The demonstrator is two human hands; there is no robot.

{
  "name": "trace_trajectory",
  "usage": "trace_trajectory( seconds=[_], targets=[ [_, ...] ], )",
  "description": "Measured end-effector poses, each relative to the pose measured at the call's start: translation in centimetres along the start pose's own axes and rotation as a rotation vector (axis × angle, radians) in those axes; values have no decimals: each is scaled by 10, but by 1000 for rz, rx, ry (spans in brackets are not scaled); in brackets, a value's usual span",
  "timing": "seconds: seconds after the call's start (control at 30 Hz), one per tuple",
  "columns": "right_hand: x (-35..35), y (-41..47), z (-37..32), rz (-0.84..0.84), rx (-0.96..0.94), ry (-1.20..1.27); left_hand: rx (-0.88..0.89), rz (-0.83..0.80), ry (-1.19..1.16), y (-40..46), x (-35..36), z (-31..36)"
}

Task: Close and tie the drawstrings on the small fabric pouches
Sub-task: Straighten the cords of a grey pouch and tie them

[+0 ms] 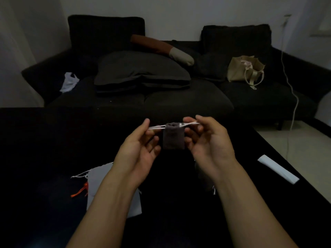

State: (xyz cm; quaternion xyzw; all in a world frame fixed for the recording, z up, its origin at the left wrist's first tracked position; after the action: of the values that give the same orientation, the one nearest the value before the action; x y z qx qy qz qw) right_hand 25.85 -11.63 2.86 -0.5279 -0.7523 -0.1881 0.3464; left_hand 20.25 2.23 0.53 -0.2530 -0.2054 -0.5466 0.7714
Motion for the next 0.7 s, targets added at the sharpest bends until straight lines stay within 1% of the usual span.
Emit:
trace_trajectory(
  seconds=[0.07, 0.13, 0.2, 0.3, 0.37, 0.43, 0.5, 0.6, 0.7],
  targets=[
    [8, -2, 7, -29, 50, 176, -41, -94, -196, -3, 9, 0],
    [17, -2, 15, -62, 81, 308, -40, -134, -270, -8, 16, 4],
    [24, 0, 23, -101, 94, 377, -40, -125, -312, -13, 19, 5],
    [28, 2, 31, -111, 104, 317, -45, -57, -294, -11, 11, 3],
    [26, 4, 31, -85, 110, 244, 11, 10, -238, -5, -3, 9],
    [17, 8, 26, -34, 88, 178, 59, 88, -248, 1, -18, 16],
    [9, 10, 17, 4, 42, 131, 71, 91, -283, 2, -19, 16],
    [3, 11, 14, 33, -9, 35, 125, 87, -210, 1, -13, 14],
    [7, 11, 17, -3, 6, 6, 158, 83, -222, -1, -11, 19]
  ],
)
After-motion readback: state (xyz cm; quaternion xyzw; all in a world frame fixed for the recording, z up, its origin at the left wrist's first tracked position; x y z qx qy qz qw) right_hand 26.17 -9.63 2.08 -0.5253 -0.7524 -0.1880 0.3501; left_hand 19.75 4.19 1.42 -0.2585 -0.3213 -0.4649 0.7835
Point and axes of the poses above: each hand's wrist, its own y-axis towards the middle knuckle, its own x-axis out of the palm, z = x × y, the point moved 10 cm from there along y, towards the middle knuckle, and after that the axes turned 4 degrees about y, right-handed, at the moved point
